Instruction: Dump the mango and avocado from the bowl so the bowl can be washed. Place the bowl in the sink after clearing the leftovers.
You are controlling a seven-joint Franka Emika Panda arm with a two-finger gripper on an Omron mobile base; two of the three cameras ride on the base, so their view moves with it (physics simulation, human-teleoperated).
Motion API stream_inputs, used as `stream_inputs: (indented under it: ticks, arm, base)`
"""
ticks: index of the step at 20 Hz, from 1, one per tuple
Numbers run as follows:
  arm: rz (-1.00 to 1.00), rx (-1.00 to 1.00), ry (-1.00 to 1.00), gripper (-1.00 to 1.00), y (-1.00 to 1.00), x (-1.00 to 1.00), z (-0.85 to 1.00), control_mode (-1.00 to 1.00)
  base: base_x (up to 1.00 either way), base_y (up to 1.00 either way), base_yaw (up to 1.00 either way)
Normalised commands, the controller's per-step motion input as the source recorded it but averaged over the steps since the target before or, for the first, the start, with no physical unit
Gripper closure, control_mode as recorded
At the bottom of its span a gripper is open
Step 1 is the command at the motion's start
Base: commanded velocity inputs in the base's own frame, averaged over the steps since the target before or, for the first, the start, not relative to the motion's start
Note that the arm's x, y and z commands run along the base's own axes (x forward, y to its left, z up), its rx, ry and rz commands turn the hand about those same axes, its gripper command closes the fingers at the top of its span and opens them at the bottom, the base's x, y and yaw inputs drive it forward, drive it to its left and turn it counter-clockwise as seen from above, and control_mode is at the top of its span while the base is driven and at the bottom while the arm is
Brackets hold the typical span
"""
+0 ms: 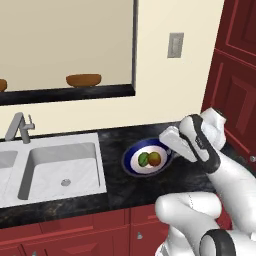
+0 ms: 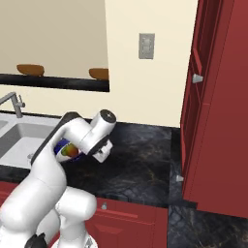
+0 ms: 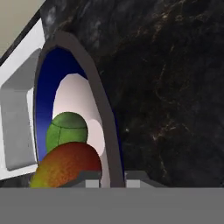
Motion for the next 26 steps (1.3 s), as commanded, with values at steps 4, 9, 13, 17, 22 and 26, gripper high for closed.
stream_inputs:
  ticks: [4,9,13,17,22,26]
  arm:
    - [0.00,0.41,0.00,1.00,0.01,-0.53,0.90,-1.00]
    - [0.00,0.44,0.00,1.00,0.36,-0.06,0.64,-1.00]
    - [0.01,0.28,0.04,1.00,0.69,0.23,0.19,-1.00]
    - [0.08,0.01,0.00,1.00,0.69,0.03,-0.05,-1.00]
    - [0.06,-0.07,0.00,1.00,0.76,0.35,-0.03,-1.00]
    - [0.00,-0.13,0.00,1.00,0.77,0.74,0.00,-1.00]
  base:
    - [0.00,0.00,0.00]
    - [0.00,0.00,0.00]
    - [0.00,0.00,0.00]
    - [0.00,0.00,0.00]
    - [0.00,0.00,0.00]
    - [0.00,0.00,0.00]
